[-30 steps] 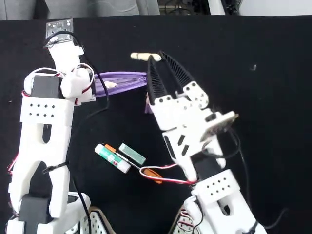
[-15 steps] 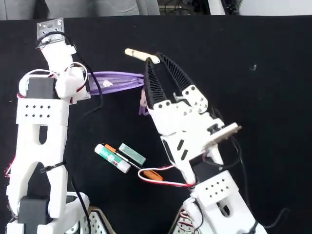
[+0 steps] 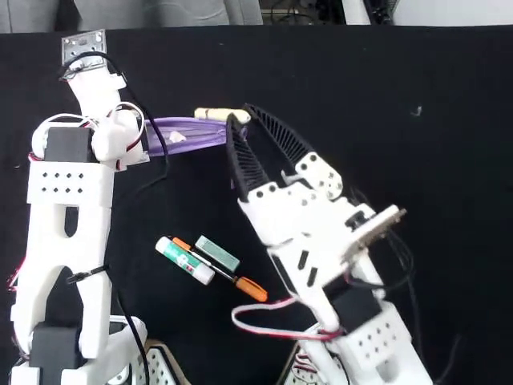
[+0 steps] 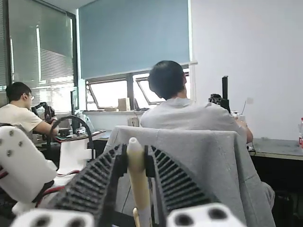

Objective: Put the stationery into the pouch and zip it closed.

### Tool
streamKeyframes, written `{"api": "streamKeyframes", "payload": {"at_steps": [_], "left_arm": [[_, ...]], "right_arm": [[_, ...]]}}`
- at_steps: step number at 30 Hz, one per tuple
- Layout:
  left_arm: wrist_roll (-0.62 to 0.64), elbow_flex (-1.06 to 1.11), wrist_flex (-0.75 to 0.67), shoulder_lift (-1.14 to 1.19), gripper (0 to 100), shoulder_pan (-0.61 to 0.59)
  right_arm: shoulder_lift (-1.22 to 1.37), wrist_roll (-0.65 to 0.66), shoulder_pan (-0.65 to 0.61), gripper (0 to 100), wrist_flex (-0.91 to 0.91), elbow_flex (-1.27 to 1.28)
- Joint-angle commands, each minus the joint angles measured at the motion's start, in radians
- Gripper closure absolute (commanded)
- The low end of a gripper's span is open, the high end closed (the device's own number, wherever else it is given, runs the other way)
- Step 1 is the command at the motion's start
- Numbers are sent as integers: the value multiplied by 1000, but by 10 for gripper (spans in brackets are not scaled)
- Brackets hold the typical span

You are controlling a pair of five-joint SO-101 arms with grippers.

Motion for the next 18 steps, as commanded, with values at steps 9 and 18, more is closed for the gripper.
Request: {"api": "streamKeyframes", "payload": {"at_steps": [9, 18], "left_arm": [[-6, -7, -23, 0, 970, -13], [-6, -7, -23, 0, 970, -13]], "right_arm": [[-110, -8, -54, 987, 161, -102], [-107, 14, -66, 984, 325, -114]]}}
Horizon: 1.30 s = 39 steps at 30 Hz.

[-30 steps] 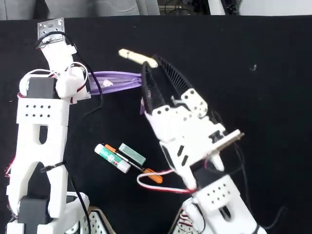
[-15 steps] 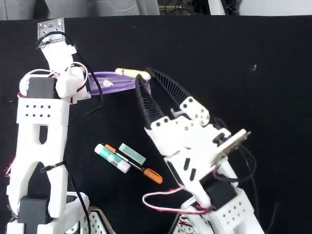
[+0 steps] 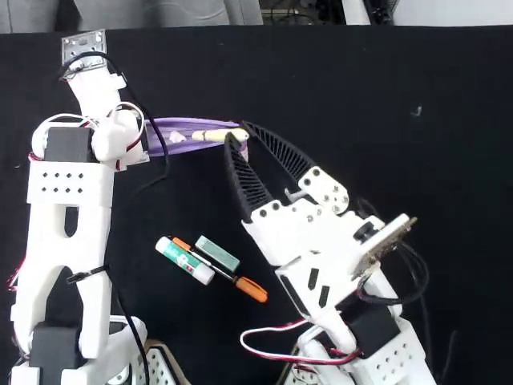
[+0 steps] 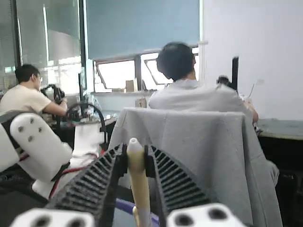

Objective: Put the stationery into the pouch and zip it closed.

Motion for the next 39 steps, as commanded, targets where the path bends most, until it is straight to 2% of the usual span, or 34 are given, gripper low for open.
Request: {"api": "streamKeyframes", "payload": {"at_steps": [1, 6, 10, 12, 15, 17, 21, 26, 30, 35, 39], "left_arm": [[-6, -7, -23, 0, 970, -13], [-6, -8, -18, 0, 970, -13], [-6, -8, -17, -2, 970, -13], [-6, -8, -15, -2, 970, -13], [-6, -8, -15, -2, 970, -13], [-6, -8, -15, -2, 970, -13], [-6, -8, -15, -2, 970, -13], [-6, -7, -15, -2, 970, -13], [-6, -8, -15, -2, 970, -30], [-6, -8, -41, -2, 970, -119], [-32, -16, -57, -2, 970, -165]], "right_arm": [[-10, 48, -29, 984, 43, -18], [-10, 238, -95, 984, -110, 139], [-10, 325, -163, 975, -199, 240], [-8, 315, -169, 905, -198, 249], [-8, 295, -167, 747, -184, 245], [-8, 330, -167, 716, -124, 214], [-8, 344, -167, 744, -17, 137], [-8, 344, -144, 748, 34, 93], [-8, 344, -81, 750, 101, 35], [4, 345, -23, 750, 411, -160], [114, 345, -20, 750, 628, -323]]}}
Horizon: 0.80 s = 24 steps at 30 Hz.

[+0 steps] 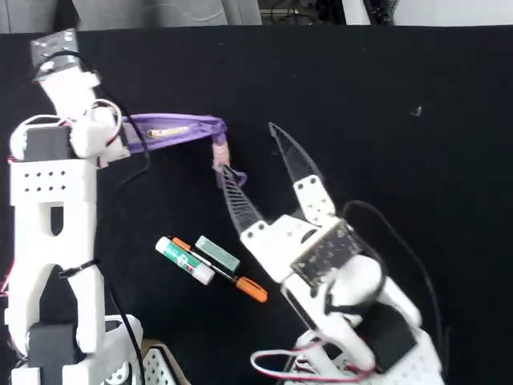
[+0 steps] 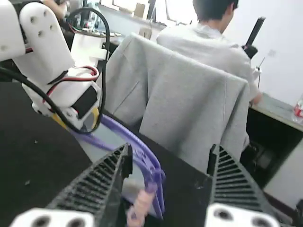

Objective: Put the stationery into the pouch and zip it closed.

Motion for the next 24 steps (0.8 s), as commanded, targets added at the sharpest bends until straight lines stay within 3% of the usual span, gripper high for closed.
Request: {"api": "streamKeyframes", "payload": {"at_steps": [1, 7, 12, 19, 24], "left_arm": [[-43, -18, -34, -3, 970, -59], [-55, -18, -34, -3, 970, -137], [-57, -8, -61, -3, 970, -243], [-57, -22, -80, -3, 970, -332], [-57, -18, -110, -2, 970, -377]], "right_arm": [[154, 9, 20, 751, 236, -220], [427, 44, 20, 751, 371, -369], [567, 52, 20, 751, 359, -305], [602, 52, 31, 751, 299, -194], [605, 52, -58, 751, 292, -128]]}}
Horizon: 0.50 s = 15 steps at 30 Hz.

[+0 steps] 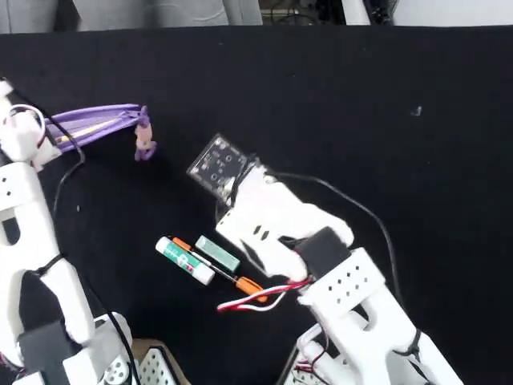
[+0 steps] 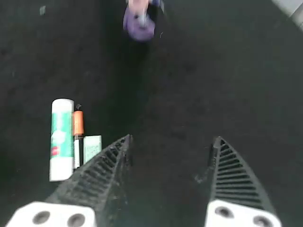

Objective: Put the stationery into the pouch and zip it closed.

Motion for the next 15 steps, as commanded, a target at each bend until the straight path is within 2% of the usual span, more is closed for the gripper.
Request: {"api": "streamKeyframes", "payload": {"at_steps": [1, 6, 15], "left_arm": [[-8, -21, -32, -6, 970, -47], [-8, -21, -35, -6, 970, -58], [-8, -22, -34, -6, 970, -74]], "right_arm": [[5, 8, -98, 751, -31, 31], [116, 0, -218, 751, -32, 42], [565, -28, -229, 751, -103, -97]]}}
